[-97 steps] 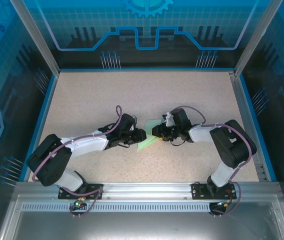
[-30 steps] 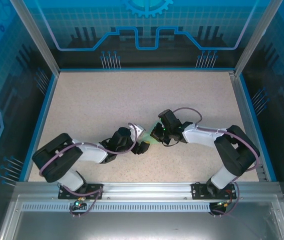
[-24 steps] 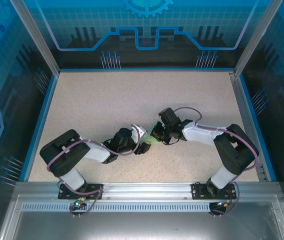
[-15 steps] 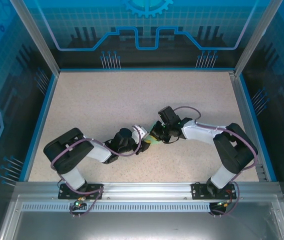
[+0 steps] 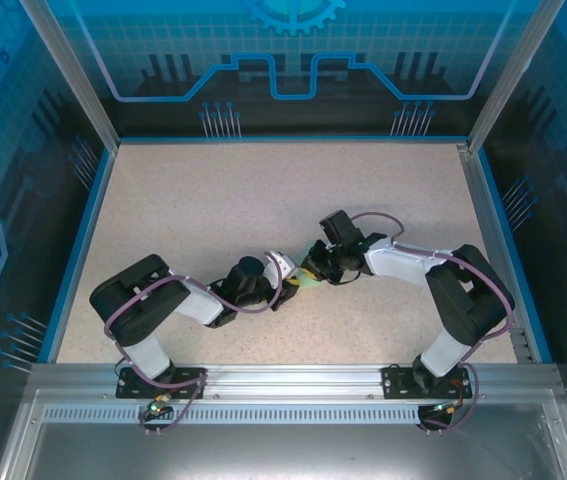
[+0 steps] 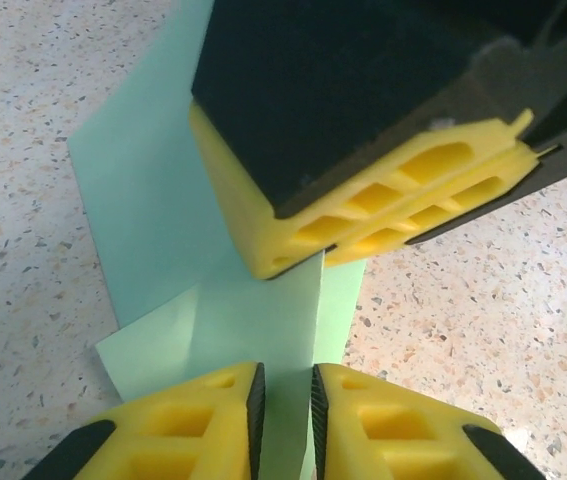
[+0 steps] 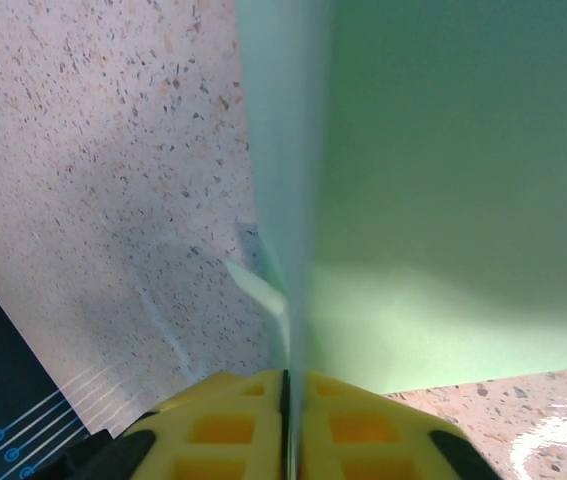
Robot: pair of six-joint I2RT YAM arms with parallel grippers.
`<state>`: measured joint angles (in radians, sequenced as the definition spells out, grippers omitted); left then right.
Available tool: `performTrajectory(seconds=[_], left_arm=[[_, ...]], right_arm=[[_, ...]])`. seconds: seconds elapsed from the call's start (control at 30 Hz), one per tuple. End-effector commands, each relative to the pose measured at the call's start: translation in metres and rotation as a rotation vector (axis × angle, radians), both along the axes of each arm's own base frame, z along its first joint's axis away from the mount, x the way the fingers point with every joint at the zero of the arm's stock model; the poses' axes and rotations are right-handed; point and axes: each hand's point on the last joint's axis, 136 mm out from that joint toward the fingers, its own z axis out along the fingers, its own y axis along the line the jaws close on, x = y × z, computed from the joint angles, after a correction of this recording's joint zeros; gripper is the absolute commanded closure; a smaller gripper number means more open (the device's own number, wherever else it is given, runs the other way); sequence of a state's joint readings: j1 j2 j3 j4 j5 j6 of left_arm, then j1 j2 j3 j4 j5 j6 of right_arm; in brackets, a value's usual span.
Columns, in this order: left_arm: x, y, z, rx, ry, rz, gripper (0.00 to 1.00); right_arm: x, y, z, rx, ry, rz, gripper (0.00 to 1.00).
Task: Fold a paper plane with a square sheet of paper (pick it up from the middle)
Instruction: Fourth fold the wing at the center of the table.
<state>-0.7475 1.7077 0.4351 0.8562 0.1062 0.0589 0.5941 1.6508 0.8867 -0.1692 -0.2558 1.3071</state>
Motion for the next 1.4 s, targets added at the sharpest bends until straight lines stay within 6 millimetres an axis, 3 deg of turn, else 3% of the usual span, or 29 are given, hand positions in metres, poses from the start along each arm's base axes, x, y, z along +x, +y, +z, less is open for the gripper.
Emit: performTrajectory(seconds=[0.0, 0.17, 0.3, 0.67, 1.07, 1.37], left_arm=[[-0.003, -0.006, 0.001, -0.018, 0.006, -0.035, 0.78], [-0.003, -0.007, 0.003, -0.039, 0.043, -0.024, 0.82], [-0.005, -0.011, 0.010, -0.082, 0.109, -0.013, 0.85], [0.001, -0.018, 0.022, -0.218, 0.404, 0.122, 0.91], [0.009, -0.021, 0.021, -0.346, 0.580, 0.200, 0.93], [0.011, -0.019, 0.016, -0.388, 0.615, 0.220, 0.93]], right_arm=[[0.004, -0.004, 0.004, 0.010, 0.007, 0.009, 0.81], [0.008, -0.023, 0.020, 0.001, -0.122, 0.052, 0.62], [0.006, -0.035, 0.030, 0.022, -0.258, 0.121, 0.58], [-0.004, -0.043, 0.035, 0.073, -0.442, 0.290, 0.59], [0.003, -0.030, 0.012, 0.103, -0.422, 0.353, 0.63], [0.012, -0.027, -0.004, 0.102, -0.387, 0.328, 0.64]])
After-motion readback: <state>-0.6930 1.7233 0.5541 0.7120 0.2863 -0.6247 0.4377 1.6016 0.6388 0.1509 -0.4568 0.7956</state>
